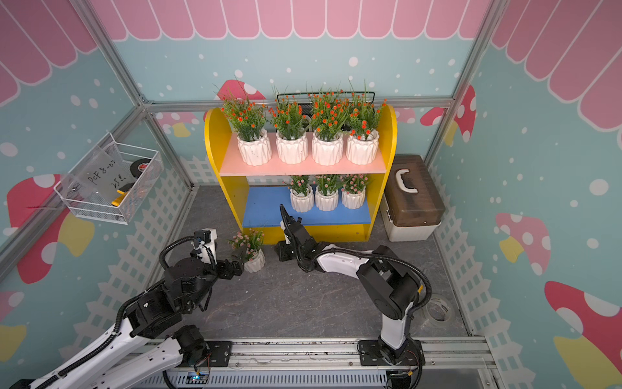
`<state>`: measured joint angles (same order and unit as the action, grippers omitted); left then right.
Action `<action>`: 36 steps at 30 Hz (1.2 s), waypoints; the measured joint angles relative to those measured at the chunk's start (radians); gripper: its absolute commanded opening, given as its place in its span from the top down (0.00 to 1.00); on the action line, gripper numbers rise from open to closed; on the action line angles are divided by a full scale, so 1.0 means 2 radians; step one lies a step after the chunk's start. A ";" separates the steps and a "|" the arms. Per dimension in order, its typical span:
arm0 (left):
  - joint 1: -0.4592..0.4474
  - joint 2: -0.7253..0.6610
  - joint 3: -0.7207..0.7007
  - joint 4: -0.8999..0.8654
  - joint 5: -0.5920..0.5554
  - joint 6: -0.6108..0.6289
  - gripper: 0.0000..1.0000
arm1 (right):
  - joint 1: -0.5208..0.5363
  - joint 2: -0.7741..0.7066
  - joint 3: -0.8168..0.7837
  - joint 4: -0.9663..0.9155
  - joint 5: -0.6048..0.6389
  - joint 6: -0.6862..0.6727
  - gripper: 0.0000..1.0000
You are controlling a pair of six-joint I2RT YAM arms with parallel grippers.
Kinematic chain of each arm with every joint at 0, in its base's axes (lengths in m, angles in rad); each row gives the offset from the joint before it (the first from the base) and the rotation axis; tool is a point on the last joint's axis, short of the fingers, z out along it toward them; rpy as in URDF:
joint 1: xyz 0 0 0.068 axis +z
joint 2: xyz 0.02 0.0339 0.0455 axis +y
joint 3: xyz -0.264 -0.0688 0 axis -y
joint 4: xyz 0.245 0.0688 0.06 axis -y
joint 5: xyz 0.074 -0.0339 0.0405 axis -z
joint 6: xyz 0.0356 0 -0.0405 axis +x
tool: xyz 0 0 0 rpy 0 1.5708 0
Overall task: Place the baby's breath potted plants on the rack by color
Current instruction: Pick up the baby's breath potted plant from the center of the board.
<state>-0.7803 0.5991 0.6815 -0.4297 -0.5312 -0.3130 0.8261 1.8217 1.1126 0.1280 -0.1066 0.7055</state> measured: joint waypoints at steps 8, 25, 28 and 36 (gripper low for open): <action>0.000 -0.006 -0.007 -0.001 -0.010 -0.009 0.03 | 0.019 0.052 0.061 -0.002 -0.010 -0.001 0.69; 0.000 -0.015 -0.011 -0.002 -0.013 -0.011 0.03 | 0.035 0.116 0.150 -0.046 -0.017 -0.010 0.77; 0.000 -0.020 -0.014 -0.002 -0.013 -0.011 0.03 | 0.038 0.123 0.165 -0.061 -0.011 -0.011 0.79; 0.000 -0.029 -0.018 -0.003 -0.014 -0.012 0.03 | 0.045 0.146 0.212 -0.109 0.012 -0.015 0.81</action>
<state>-0.7803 0.5419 0.6453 -0.4358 -0.5583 -0.3378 0.9165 2.1128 1.5372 -0.0910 -0.0834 0.6762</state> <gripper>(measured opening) 0.972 0.187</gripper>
